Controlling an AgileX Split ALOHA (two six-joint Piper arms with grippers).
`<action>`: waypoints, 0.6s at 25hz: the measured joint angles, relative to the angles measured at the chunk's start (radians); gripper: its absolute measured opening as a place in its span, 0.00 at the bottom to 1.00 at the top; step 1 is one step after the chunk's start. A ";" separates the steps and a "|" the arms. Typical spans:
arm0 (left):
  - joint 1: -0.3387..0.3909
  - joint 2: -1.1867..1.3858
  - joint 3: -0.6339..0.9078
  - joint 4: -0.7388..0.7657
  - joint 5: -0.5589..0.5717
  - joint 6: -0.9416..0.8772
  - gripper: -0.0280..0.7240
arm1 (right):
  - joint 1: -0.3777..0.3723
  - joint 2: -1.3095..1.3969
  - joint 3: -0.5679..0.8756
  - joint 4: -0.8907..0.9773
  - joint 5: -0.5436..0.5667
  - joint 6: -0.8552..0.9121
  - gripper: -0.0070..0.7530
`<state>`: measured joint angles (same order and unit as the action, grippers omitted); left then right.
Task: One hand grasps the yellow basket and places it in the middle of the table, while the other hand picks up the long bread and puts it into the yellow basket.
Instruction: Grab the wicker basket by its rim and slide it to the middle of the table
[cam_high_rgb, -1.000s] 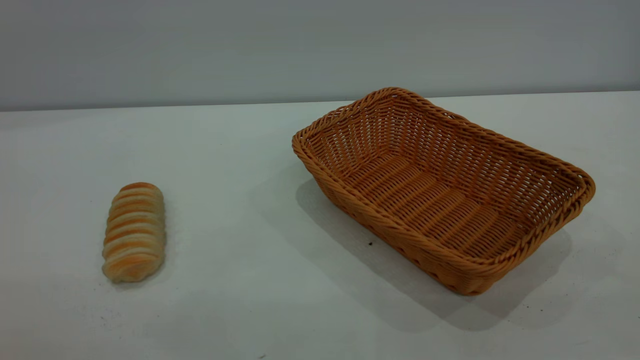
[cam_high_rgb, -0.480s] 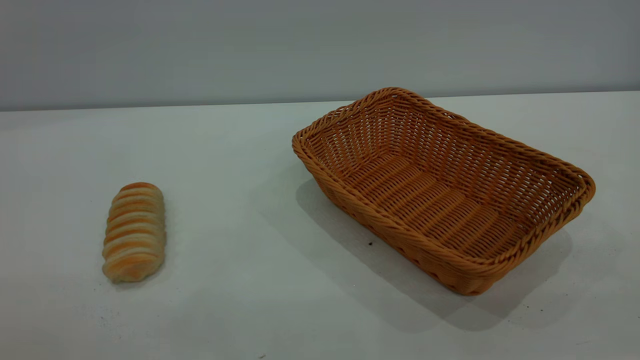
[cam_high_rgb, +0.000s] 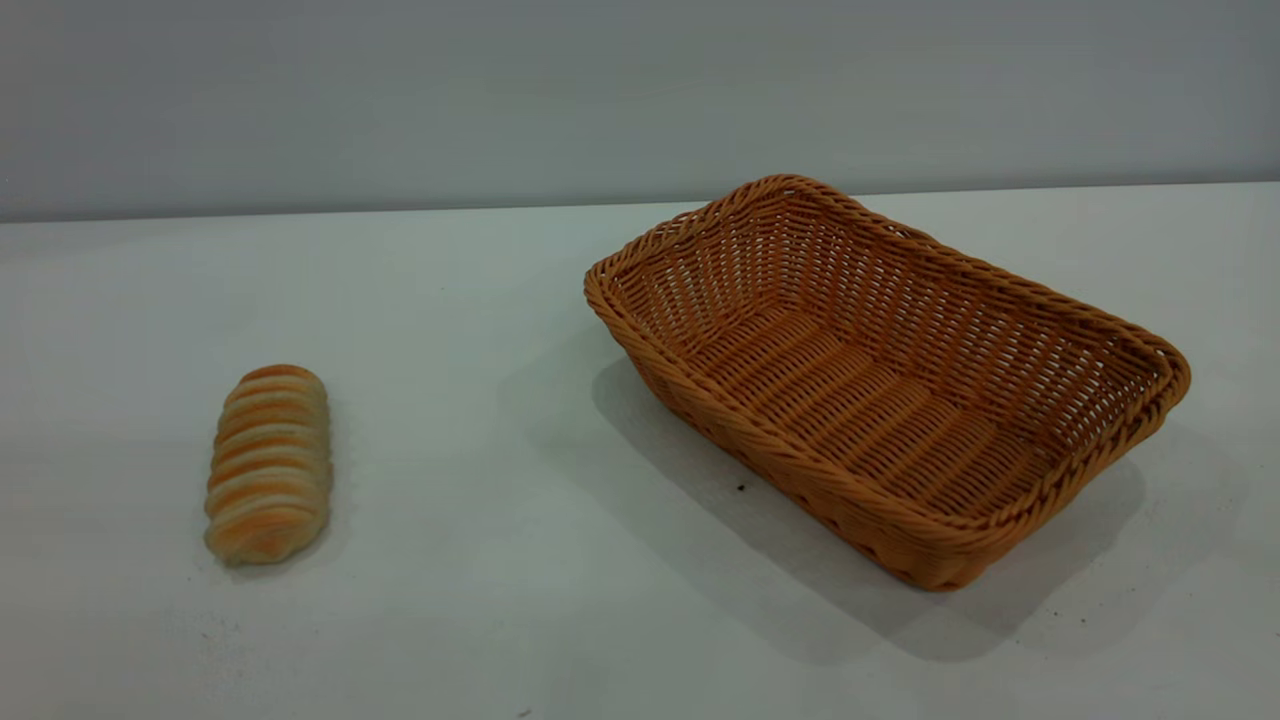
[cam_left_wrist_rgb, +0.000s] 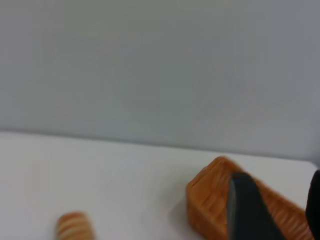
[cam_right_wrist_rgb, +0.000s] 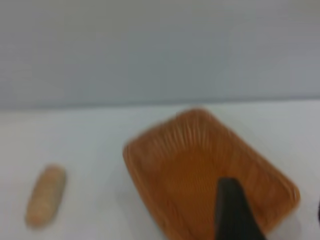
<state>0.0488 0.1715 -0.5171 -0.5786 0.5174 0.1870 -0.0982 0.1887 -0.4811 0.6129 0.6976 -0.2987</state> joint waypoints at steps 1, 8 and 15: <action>0.000 0.043 0.000 -0.058 -0.033 0.057 0.51 | 0.000 0.033 0.000 0.014 -0.036 -0.007 0.60; 0.000 0.350 -0.062 -0.482 -0.224 0.651 0.51 | 0.000 0.416 0.000 0.146 -0.227 -0.044 0.77; 0.000 0.715 -0.311 -0.660 -0.061 1.109 0.51 | 0.000 0.782 0.000 0.326 -0.268 -0.246 0.78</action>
<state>0.0488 0.8867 -0.8283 -1.2388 0.4569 1.2963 -0.0982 0.9710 -0.4811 0.9391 0.4294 -0.5448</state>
